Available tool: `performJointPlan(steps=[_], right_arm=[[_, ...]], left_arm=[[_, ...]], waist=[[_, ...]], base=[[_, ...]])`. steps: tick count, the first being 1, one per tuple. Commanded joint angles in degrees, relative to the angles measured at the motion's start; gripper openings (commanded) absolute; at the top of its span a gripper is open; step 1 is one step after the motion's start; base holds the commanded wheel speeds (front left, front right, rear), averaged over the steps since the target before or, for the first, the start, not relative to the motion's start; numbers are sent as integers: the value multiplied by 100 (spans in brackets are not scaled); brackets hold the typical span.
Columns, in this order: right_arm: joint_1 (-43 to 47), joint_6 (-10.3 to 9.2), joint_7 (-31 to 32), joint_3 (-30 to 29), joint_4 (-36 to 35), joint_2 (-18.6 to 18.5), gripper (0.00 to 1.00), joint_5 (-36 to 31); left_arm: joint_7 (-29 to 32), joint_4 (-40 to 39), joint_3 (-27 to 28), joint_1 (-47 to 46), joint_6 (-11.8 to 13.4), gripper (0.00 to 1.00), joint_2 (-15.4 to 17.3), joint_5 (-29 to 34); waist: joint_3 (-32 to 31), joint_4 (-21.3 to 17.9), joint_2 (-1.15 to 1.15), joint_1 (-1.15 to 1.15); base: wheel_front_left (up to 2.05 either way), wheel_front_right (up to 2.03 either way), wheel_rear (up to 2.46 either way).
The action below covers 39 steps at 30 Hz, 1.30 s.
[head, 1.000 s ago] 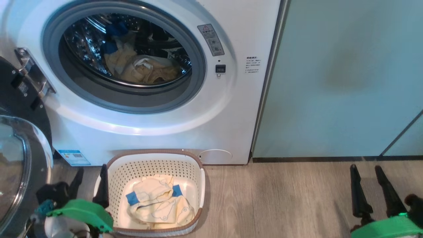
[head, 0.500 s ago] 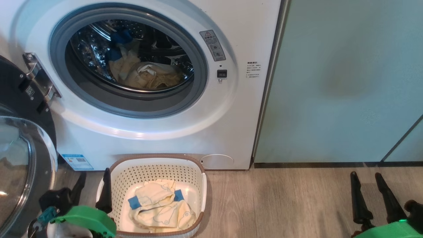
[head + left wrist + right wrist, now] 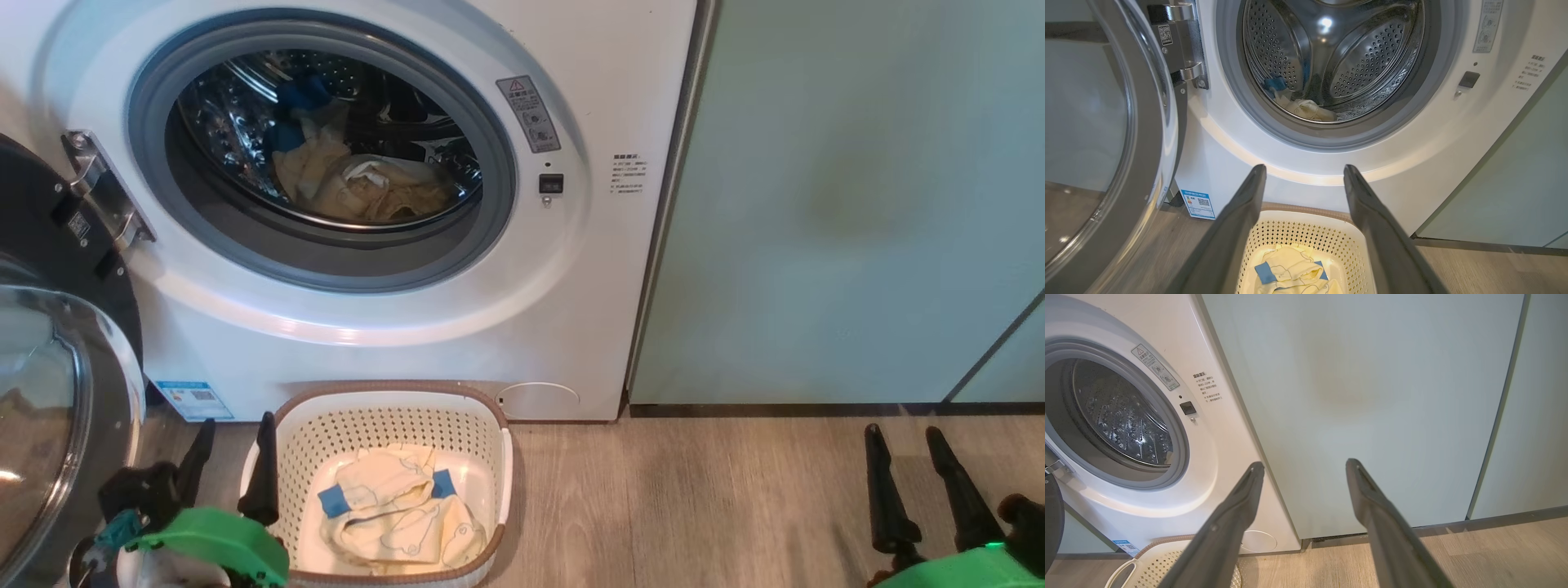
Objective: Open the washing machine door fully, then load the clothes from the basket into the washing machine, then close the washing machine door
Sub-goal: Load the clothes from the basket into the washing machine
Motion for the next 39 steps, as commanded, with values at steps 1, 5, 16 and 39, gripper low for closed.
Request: performJointPlan(steps=[1,5,16,39], right_arm=[[-83,22,-55,129,-181,-127,100,11],[-83,22,-55,132,-182,-122,100,10],[-83,22,-55,131,-186,-112,100,3],[-257,22,-55,253,-224,-78,100,24]], left_arm=[[-36,-164,246,-169,-34,100,74,59],[-36,-154,257,-167,-56,100,64,110],[-36,-157,315,-159,-87,100,24,194],[-36,499,122,-358,-148,100,2,374]], waist=[[3,5,0,0],[11,14,0,0],[28,37,0,0],[396,-190,0,0]], base=[[0,0,0],[0,0,0],[0,0,0],[0,0,0]])
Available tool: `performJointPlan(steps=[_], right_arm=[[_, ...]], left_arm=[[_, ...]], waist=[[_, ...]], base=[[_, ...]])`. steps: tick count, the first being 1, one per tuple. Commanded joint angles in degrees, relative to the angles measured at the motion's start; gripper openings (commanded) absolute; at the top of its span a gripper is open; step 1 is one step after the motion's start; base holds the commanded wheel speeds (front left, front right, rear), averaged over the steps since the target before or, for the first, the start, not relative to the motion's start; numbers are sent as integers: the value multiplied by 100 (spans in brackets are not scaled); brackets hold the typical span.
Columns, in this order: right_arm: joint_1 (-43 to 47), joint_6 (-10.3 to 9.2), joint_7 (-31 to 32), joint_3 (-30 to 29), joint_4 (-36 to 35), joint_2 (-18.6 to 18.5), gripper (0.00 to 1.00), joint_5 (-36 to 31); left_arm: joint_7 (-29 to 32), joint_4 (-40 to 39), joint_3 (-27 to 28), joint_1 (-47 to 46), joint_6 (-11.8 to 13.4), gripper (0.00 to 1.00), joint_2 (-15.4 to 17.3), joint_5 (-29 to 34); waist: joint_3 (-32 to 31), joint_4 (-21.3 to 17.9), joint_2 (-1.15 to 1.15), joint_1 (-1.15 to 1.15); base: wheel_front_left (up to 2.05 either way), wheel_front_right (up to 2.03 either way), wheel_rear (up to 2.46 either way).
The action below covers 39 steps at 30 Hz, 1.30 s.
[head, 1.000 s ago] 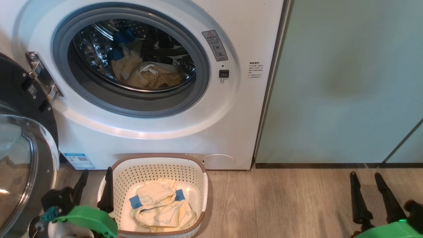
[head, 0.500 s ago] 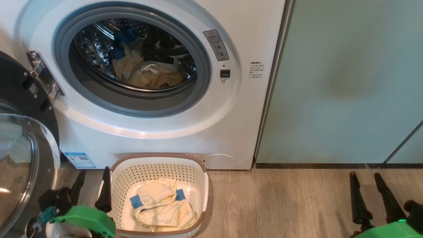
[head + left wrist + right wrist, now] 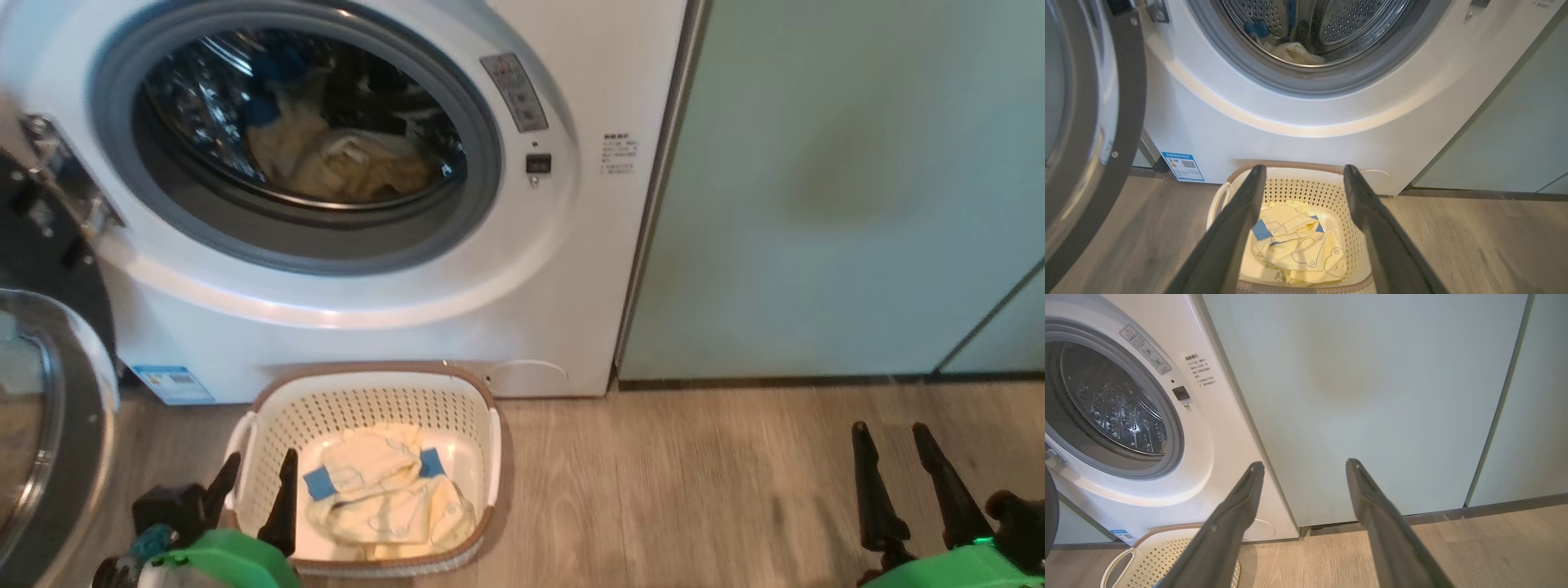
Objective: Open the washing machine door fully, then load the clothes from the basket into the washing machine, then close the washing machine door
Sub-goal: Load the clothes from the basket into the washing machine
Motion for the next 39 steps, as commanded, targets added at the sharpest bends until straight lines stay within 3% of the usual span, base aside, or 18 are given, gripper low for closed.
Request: performJointPlan(steps=[1,11,18,27,39], right_arm=[[-275,22,-55,143,-215,-73,100,23],[-670,22,-55,208,-267,-16,100,16],[-948,22,-55,225,-333,52,100,19],[-1268,22,-55,391,-367,99,100,5],[-1702,22,-55,535,-502,73,100,-42]], left_arm=[[-37,54,129,-401,-22,100,128,57],[-37,1731,-483,-1563,-64,100,476,181],[146,2999,-1324,-2448,-69,100,778,112],[519,3895,-2274,-3385,-69,100,1071,-316],[1130,4521,-3520,-4492,-70,100,1566,-849]], waist=[[218,-117,0,0],[1114,-504,0,0],[1726,-728,0,0],[2503,-866,0,0],[3744,-1033,0,0]], base=[[0,0,0],[0,0,0],[0,0,0],[0,0,0],[0,0,0]])
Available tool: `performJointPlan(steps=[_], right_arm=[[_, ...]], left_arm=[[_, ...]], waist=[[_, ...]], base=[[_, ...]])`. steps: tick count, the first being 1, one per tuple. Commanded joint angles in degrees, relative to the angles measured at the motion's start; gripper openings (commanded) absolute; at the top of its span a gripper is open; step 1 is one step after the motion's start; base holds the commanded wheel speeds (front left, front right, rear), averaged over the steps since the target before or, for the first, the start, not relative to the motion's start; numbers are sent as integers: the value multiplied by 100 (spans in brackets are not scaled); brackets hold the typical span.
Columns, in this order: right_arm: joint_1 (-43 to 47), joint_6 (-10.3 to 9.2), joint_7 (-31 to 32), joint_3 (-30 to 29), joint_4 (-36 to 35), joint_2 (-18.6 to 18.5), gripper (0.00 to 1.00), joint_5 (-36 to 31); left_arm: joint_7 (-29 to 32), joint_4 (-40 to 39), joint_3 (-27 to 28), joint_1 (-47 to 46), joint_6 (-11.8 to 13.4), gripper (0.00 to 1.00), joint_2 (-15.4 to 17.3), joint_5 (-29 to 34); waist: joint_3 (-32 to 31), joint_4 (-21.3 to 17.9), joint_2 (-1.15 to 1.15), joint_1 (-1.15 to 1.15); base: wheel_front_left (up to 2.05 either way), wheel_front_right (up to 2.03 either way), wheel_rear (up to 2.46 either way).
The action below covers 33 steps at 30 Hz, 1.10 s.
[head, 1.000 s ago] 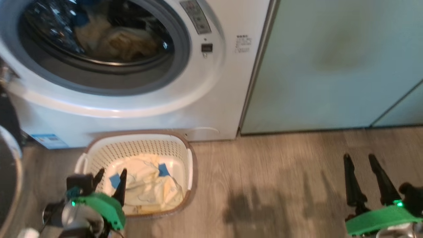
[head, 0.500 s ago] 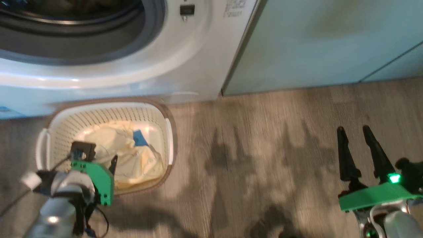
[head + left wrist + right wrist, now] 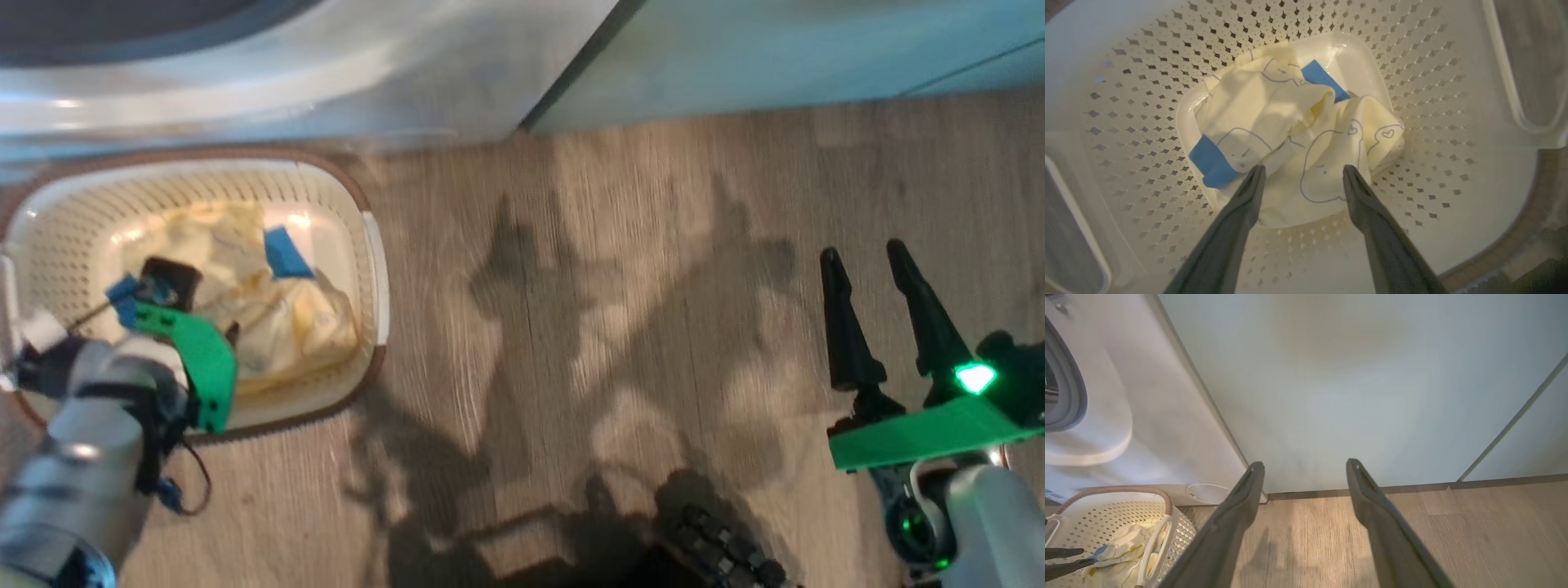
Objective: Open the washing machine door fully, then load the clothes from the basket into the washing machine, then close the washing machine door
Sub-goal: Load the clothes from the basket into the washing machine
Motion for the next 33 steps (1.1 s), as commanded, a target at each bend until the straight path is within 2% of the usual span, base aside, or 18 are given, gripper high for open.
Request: performJointPlan(steps=[1,15,20,30,31,32,33], right_arm=[[-53,22,-55,92,-191,-88,100,-35],[-365,22,-55,136,-243,-19,100,-8],[-362,22,-55,105,-262,3,100,-23],[-333,22,-55,26,-331,22,100,-60],[-328,22,-55,19,-335,22,100,-65],[-325,22,-55,12,-339,23,100,-70],[-322,22,-55,6,-342,24,100,-74]], left_arm=[[17,13,67,-94,-3,100,279,-39],[281,446,-521,-990,36,100,633,53],[289,521,-505,-1194,180,100,734,30],[519,573,-753,-1438,89,100,752,140],[534,575,-767,-1460,79,95,748,135],[539,578,-773,-1482,70,49,742,120],[525,580,-793,-1499,59,25,733,119]], waist=[[300,-63,0,-1],[1217,-203,0,-1],[1358,-190,0,-1],[1529,-118,0,-1],[1543,-112,0,-1],[1556,-106,0,-1],[1566,-102,0,-1]], base=[[0,0,0],[0,0,0],[0,0,0],[0,0,0],[0,0,0],[0,0,0],[0,0,0]])
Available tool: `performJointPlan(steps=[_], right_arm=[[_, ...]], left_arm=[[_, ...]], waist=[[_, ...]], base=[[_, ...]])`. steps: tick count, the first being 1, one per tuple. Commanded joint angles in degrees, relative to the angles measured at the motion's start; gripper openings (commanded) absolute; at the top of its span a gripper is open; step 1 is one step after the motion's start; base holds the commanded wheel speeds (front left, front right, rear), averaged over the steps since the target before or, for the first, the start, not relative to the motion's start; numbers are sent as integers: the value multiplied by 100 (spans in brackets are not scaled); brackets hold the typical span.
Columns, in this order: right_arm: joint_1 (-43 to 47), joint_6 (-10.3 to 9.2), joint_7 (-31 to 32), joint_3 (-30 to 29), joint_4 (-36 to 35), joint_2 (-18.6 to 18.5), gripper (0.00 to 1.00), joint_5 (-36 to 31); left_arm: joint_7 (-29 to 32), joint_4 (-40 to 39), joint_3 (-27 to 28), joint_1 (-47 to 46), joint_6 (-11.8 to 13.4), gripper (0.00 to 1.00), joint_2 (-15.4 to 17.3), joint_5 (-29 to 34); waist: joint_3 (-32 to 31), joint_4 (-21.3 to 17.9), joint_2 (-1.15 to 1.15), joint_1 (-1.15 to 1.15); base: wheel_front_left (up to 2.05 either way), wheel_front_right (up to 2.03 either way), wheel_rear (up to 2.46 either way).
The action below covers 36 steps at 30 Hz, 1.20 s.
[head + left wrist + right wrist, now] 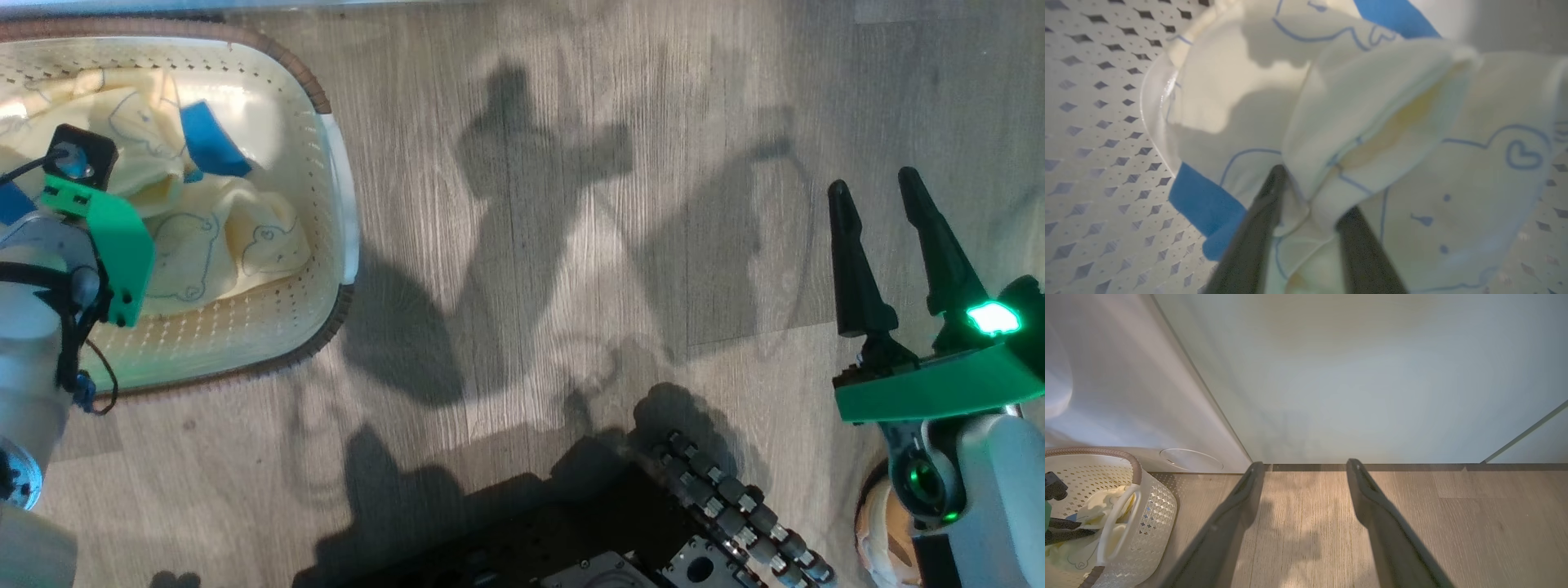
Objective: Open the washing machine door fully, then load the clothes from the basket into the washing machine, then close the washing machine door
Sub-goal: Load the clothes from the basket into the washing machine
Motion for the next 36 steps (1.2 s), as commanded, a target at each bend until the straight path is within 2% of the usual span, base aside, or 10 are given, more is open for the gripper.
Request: performJointPlan(steps=[1,12,16,26,36], right_arm=[[196,22,-54,39,-147,-38,100,-47],[-17,22,-54,144,-14,-11,100,23],[5,22,-54,145,55,-4,100,31],[328,22,-54,11,194,-84,100,21],[861,22,-54,-78,281,-277,100,35]], left_arm=[[-44,20,62,-2,-8,0,213,8],[-536,12,53,89,-57,0,80,-335],[-787,-103,74,355,-59,0,-137,-628],[-1294,-561,60,1249,-60,0,-413,-1615],[-1679,-1055,26,1940,-60,0,-513,-2307]], waist=[[11,6,0,0],[-275,-5,0,0],[-666,117,0,0],[-1979,416,0,0],[-3132,785,0,0]], base=[[0,0,0],[0,0,0],[0,0,0],[0,0,0],[0,0,0]])
